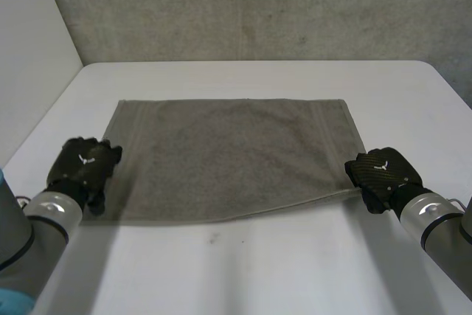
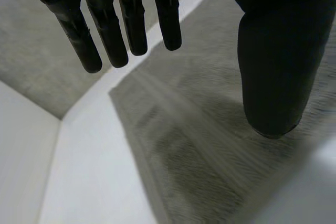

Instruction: Fold the towel.

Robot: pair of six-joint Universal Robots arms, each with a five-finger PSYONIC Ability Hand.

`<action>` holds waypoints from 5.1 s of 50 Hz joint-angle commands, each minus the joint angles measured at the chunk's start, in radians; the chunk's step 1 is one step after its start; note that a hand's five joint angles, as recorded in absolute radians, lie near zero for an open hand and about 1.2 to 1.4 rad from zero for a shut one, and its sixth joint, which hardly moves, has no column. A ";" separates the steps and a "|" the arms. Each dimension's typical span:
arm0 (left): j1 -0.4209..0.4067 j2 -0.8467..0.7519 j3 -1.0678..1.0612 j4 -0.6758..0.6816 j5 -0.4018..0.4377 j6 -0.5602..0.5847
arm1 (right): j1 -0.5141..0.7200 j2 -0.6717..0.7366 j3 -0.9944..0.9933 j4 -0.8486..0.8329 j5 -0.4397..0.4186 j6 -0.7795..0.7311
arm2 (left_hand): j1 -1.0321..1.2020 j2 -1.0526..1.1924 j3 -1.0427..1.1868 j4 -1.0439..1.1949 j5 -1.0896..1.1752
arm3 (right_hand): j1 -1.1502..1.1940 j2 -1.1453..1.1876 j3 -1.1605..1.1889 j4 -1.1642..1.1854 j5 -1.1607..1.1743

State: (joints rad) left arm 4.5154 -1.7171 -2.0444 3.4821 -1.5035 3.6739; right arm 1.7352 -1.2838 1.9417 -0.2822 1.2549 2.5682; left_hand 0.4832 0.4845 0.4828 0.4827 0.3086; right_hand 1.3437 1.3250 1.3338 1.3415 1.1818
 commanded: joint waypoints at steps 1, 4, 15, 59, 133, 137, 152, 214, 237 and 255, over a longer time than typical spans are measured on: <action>0.014 -0.009 -0.043 -0.031 0.043 0.001 | -0.002 0.000 -0.001 0.000 0.000 0.000 | 0.124 0.122 0.124 0.124 0.124 | 0.053 0.071 0.062 0.055 0.040; 0.024 -0.038 -0.040 -0.026 0.043 0.001 | -0.002 0.000 -0.001 0.000 0.000 0.000 | 0.124 0.122 0.124 0.124 0.124 | 0.053 0.071 0.062 0.055 0.040; 0.100 -0.165 0.023 -0.015 0.089 0.001 | -0.002 0.000 0.000 0.000 -0.002 0.000 | 0.121 0.119 0.121 0.121 0.121 | 0.053 0.071 0.062 0.055 0.040; 0.105 -0.251 0.104 0.049 0.098 -0.012 | -0.006 0.001 -0.006 0.000 0.000 -0.005 | 0.913 0.912 0.913 0.914 0.913 | 0.053 0.071 0.062 0.055 0.040; -0.009 -0.650 0.835 -0.176 0.042 -0.055 | 0.089 0.635 -1.032 0.322 0.101 -0.238 | 0.913 0.912 0.913 0.914 0.913 | 0.053 0.071 0.062 0.055 0.040; -0.010 -0.706 0.920 -0.181 0.020 -0.055 | 0.096 0.708 -1.128 0.328 0.124 -0.240 | 0.913 0.912 0.913 0.914 0.913 | 0.053 0.071 0.062 0.055 0.040; -0.016 -0.746 0.969 -0.173 0.002 -0.091 | 0.106 0.749 -1.221 0.325 0.153 -0.240 | -0.237 -0.239 -0.237 -0.237 -0.237 | -1.169 -1.150 -1.159 -1.167 -1.182; -0.006 -0.101 0.155 0.100 0.006 -0.403 | -0.078 0.290 -0.297 0.006 0.070 0.030 | -0.309 -0.310 -0.308 -0.308 -0.309 | 0.024 0.043 0.034 0.027 0.012; -0.009 -0.093 0.136 0.100 0.006 -0.402 | -0.451 0.215 -0.414 0.153 0.104 -0.246 | -0.309 -0.310 -0.308 -0.308 -0.309 | 0.053 0.071 0.062 0.055 0.040; -0.009 -0.093 0.127 0.106 0.006 -0.402 | 0.417 0.262 -0.584 0.100 0.112 -0.120 | -0.309 -0.310 -0.308 -0.308 -0.309 | 0.053 0.071 0.062 0.055 0.040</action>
State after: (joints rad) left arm 4.5068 -1.8101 -1.9167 3.5869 -1.4972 3.2718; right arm 1.9300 -1.1196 1.4143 -0.1636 1.3617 2.4513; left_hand 0.1759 0.1651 0.1667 0.1663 0.0288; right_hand 1.3258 1.3131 1.3428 1.3424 1.1646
